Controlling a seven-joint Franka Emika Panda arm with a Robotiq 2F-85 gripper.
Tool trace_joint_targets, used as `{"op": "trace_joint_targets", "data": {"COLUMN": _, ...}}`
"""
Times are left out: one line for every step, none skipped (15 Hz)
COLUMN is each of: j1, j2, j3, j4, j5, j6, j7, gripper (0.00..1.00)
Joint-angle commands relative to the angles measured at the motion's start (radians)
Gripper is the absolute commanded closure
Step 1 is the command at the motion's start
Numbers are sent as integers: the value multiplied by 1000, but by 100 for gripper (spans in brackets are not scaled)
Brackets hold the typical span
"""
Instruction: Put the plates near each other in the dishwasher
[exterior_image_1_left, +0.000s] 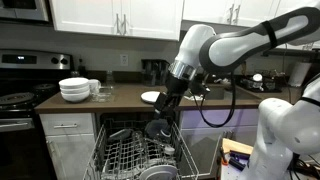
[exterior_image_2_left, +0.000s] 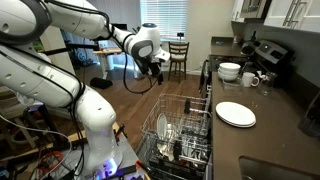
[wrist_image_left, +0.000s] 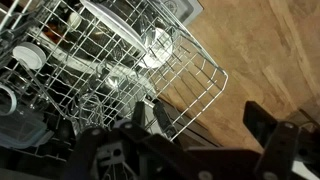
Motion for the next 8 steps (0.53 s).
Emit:
{"op": "trace_joint_targets", "data": {"j1": 0, "j2": 0, "j3": -1, "j4": 1, "j5": -1, "j6": -2, "j7": 1, "gripper": 0}}
{"op": "trace_joint_targets", "data": {"j1": 0, "j2": 0, "j3": -1, "j4": 1, "j5": -1, "j6": -2, "j7": 1, "gripper": 0}}
{"op": "trace_joint_targets", "data": {"j1": 0, "j2": 0, "j3": -1, "j4": 1, "j5": -1, "j6": -2, "j7": 1, "gripper": 0}}
{"op": "trace_joint_targets", "data": {"j1": 0, "j2": 0, "j3": -1, "j4": 1, "j5": -1, "j6": -2, "j7": 1, "gripper": 0}}
{"op": "trace_joint_targets", "data": {"j1": 0, "j2": 0, "j3": -1, "j4": 1, "j5": -1, "j6": -2, "j7": 1, "gripper": 0}}
{"op": "trace_joint_targets", "data": {"j1": 0, "j2": 0, "j3": -1, "j4": 1, "j5": -1, "j6": -2, "j7": 1, "gripper": 0}}
{"op": "trace_joint_targets", "data": {"j1": 0, "j2": 0, "j3": -1, "j4": 1, "j5": -1, "j6": -2, "j7": 1, "gripper": 0}}
{"op": "trace_joint_targets", "data": {"j1": -8, "j2": 18, "j3": 0, "j4": 1, "j5": -17, "j6": -14, "j7": -2, "gripper": 0}}
